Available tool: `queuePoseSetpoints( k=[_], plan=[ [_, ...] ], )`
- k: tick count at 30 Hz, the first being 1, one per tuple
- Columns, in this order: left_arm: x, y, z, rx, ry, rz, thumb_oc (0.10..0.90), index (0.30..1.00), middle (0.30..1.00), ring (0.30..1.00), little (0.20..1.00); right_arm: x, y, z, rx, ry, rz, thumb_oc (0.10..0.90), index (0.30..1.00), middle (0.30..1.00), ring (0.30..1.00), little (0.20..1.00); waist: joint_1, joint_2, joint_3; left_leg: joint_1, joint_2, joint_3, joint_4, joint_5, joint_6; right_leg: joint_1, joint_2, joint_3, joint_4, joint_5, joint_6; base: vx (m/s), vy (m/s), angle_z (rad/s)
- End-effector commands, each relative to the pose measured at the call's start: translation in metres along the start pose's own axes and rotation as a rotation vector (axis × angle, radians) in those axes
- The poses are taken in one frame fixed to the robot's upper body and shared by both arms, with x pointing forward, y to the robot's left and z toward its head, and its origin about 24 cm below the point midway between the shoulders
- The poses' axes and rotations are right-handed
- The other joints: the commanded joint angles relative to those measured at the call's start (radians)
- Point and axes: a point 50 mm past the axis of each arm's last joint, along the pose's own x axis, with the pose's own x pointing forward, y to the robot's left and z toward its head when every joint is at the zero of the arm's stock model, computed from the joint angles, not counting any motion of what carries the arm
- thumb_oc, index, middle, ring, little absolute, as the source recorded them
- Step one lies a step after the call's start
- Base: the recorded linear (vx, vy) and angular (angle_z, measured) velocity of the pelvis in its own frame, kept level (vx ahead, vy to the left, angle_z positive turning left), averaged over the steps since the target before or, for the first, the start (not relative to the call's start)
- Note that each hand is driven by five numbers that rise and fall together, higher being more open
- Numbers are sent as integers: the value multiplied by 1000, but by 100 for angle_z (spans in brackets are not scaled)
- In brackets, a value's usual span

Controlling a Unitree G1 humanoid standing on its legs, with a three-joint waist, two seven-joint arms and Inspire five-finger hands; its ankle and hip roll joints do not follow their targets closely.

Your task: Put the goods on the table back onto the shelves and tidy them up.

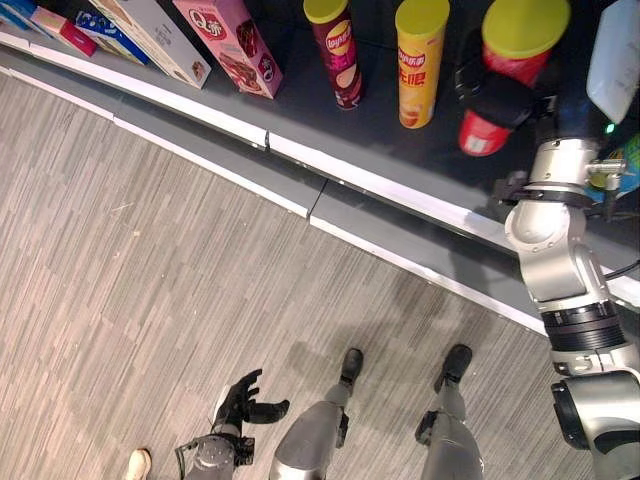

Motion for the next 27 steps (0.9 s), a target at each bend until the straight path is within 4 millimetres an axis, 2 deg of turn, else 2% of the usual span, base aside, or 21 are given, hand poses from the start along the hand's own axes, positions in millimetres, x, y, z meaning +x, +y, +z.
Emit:
queuePoseSetpoints(
  k=[1,16,24,27],
  plan=[
    [-10,25,-12,98,5,54,800,900,900,900,900,30,-36,44,7,-237,-252,400,300,300,300,300,9,-32,-78,-80,-13,-9,5,2,16,133,-73,18,51,-183,138,-3,-13,-7],
    [-6,26,6,70,-66,71,800,900,900,900,900,29,-21,33,8,-165,-229,400,300,300,300,300,12,-25,-60,-109,-18,-13,4,8,12,115,-80,8,47,-177,144,0,0,0],
    [-5,25,12,81,-89,67,800,900,900,900,900,34,-21,25,-1,-132,-240,400,300,300,300,300,18,-19,-49,-131,-21,-20,3,17,8,103,-85,-8,46,-173,147,-2,0,2],
    [-3,18,15,93,-105,37,800,900,900,900,900,44,-27,21,0,-110,-278,400,300,300,300,300,32,0,-40,-152,-29,-26,6,23,7,89,-90,-16,50,-173,151,-8,24,19]
  ],
)
